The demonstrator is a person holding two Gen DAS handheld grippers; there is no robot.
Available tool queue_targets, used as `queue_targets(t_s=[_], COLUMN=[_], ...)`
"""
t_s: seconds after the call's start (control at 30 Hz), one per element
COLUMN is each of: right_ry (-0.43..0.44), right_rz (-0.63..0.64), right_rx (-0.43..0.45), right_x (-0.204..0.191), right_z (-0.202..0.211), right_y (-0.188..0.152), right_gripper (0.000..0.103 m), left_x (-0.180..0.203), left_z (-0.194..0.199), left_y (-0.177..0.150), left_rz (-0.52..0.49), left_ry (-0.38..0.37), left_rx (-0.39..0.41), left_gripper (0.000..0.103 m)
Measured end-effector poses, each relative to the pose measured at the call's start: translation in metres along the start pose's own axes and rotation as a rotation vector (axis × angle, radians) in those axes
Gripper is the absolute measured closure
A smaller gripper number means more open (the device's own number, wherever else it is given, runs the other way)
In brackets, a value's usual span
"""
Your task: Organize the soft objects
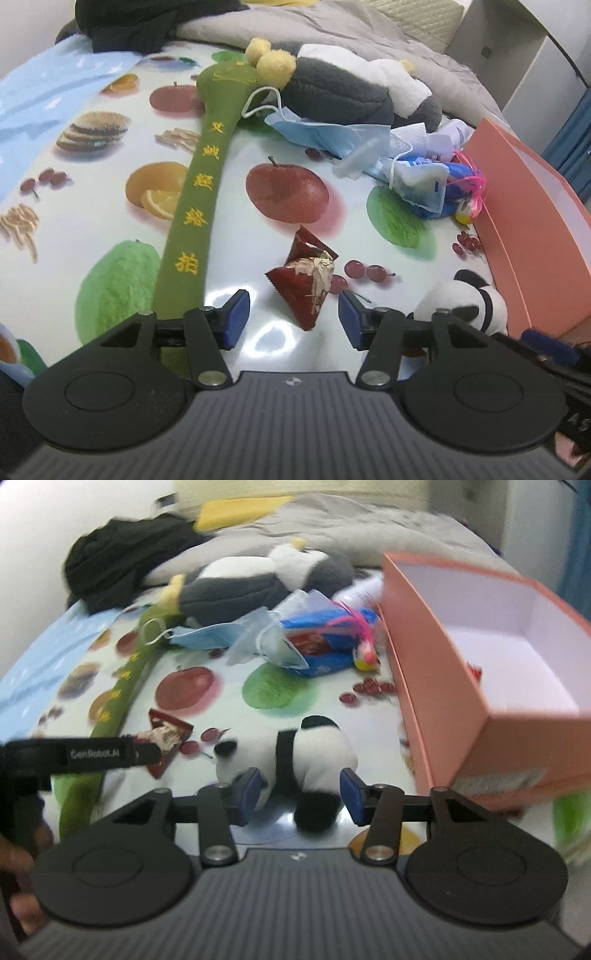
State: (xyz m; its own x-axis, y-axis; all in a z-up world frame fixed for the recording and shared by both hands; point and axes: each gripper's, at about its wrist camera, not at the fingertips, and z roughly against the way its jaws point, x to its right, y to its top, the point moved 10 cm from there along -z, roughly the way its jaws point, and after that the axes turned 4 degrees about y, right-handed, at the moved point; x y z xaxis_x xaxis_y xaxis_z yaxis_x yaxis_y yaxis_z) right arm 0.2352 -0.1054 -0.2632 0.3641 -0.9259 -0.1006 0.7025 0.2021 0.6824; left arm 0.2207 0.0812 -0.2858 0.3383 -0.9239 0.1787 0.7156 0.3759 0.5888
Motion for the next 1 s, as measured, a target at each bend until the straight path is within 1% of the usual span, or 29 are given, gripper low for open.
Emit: queue_targets(t_s=[0.13,0.2,0.23,0.3,0.33,0.47,0.57,0.6,0.67,0.8,0.9,1.0], right_ry=[0.074,0.1,0.101,0.075,0.076,0.144,0.16,0.162,0.167,0.234,0.241,0.258], right_rz=[0.16,0.261,0.311,0.433,0.498,0.676,0.84,0.877,0.926,1.009,1.072,1.079], right_rx=[-0.013,-0.043,-0.064,-0.127,-0.141,-0.197,-0.224,-0.229,-0.237,-0.309,-0.336,-0.348], right_x=[-0.005,-0.008,-0.008,-0.008,-0.009,-0.016,-0.023,-0.025,-0.027,-0.033,-0.035,-0.036], right_z=[0.008,0.004,0.002,-0.006,-0.009,-0.018,-0.027,-0.03,-0.036,-0.047,-0.055,-0.058], right_y=[0.012,0.017,0.018,0.018,0.019,0.02,0.018,0.018,0.021,0.012,0.005,0.004], right_gripper=[0.053,0.053,0.053,0.053,0.053,0.053,0.053,0.053,0.053,0.053,0.053,0.053], left_x=[0.001,0.002,0.003,0.005,0.007,0.013,0.015,0.014,0.014,0.015,0.018,0.021], left_z=[0.008,0.012,0.013,0.016,0.016,0.014,0.011,0.009,0.005,-0.004,-0.009,-0.012], left_y=[0.006,0.009,0.012,0.017,0.019,0.023,0.025,0.026,0.027,0.027,0.025,0.024], left_rz=[-0.054,-0.071,-0.079,-0.097,-0.108,-0.161,-0.179,-0.18,-0.182,-0.198,-0.219,-0.25], left_ry=[-0.032,-0.045,-0.057,-0.071,-0.077,-0.101,-0.102,-0.094,-0.084,-0.094,-0.094,-0.09], left_rx=[0.023,0.035,0.042,0.057,0.059,0.061,0.064,0.067,0.063,0.038,0.024,0.018], left_gripper=[0.044,0.044,0.044,0.044,0.044,0.044,0.044,0.044,0.044,0.044,0.044,0.044])
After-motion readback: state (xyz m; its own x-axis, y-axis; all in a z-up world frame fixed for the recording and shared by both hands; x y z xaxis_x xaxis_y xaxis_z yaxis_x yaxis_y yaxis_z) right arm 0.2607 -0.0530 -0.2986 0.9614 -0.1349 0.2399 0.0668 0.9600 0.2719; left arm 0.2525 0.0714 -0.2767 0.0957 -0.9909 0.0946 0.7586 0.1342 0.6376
